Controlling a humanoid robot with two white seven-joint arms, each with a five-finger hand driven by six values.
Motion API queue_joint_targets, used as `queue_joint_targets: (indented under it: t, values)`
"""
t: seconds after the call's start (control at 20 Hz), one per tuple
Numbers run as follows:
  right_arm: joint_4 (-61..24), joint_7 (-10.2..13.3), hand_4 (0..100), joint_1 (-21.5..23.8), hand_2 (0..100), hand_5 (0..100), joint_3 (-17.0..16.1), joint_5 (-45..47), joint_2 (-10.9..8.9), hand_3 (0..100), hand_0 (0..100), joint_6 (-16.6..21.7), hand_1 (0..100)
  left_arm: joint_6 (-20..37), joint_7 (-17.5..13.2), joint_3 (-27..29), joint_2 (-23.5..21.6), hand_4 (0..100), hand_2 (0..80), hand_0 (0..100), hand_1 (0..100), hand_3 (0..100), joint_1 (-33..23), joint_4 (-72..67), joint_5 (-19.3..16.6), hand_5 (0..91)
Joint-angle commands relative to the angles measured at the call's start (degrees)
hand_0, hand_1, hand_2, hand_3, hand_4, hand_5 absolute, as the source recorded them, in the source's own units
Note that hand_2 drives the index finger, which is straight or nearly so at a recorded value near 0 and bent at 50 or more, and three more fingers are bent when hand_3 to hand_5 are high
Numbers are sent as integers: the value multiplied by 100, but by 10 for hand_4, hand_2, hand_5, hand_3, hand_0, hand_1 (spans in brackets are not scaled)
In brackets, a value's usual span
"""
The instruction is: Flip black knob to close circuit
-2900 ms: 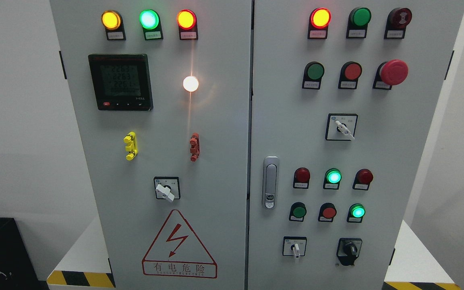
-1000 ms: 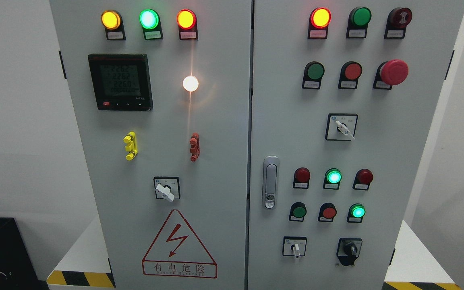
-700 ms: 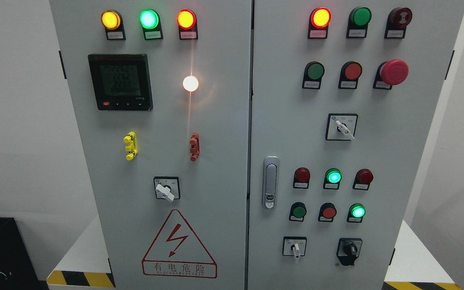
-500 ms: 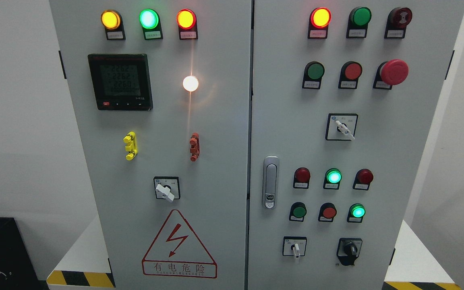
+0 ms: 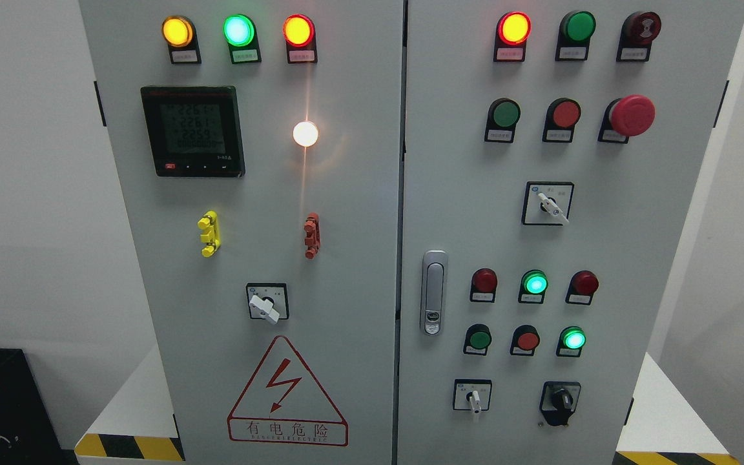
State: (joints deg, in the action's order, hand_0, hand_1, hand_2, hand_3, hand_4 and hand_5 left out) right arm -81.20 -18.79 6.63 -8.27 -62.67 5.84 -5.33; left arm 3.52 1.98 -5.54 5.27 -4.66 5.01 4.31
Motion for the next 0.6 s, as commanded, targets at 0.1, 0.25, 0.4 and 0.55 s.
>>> queue_joint_targets:
  t: [0.1, 0.25, 0.4, 0.55]
  values:
    - [-2022, -318, 924, -363, 901, 908, -79, -500, 111, 1000, 0, -284, 0, 0, 4, 0, 0, 0, 0, 120, 556, 0, 0, 0, 0, 0]
    - [-2084, -345, 929, -565, 903, 911, -87, -544, 119, 1000, 0, -328, 0, 0, 4, 0, 0, 0, 0, 120, 556, 0, 0, 0, 0, 0]
    - [-2084, -459, 929, -820, 904, 913, -114, -746, 128, 1000, 0, -416, 0, 0, 4, 0, 0, 0, 0, 120, 556, 0, 0, 0, 0, 0]
    - [-2075, -459, 930, -1014, 905, 914, -131, -922, 137, 1000, 0, -460, 0, 0, 4, 0, 0, 0, 0, 120, 556, 0, 0, 0, 0, 0]
